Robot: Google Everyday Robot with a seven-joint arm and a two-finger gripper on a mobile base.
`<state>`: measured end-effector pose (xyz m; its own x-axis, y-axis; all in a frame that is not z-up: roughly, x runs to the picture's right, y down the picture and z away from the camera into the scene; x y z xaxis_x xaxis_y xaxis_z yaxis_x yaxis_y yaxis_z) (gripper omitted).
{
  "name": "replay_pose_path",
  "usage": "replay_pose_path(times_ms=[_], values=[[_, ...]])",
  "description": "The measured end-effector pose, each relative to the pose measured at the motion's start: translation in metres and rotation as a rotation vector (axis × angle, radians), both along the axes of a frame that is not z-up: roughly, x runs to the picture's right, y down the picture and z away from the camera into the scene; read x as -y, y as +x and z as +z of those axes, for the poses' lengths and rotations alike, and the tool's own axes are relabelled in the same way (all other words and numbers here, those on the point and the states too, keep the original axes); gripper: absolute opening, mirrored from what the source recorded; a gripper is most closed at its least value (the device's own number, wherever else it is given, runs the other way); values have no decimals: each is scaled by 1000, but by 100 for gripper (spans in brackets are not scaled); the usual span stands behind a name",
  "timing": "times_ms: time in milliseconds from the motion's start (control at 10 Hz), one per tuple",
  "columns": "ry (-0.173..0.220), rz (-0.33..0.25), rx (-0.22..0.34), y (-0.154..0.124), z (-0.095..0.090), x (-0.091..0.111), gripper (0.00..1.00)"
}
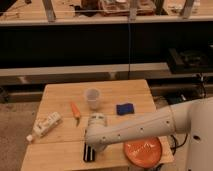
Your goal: Push the eraser across the table
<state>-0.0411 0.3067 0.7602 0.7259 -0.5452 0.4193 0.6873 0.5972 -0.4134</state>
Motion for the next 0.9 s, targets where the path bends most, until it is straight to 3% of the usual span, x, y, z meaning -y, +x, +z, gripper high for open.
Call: replay_pose_path(times_ms=[900], values=[[7,6,6,-17,5,2,0]])
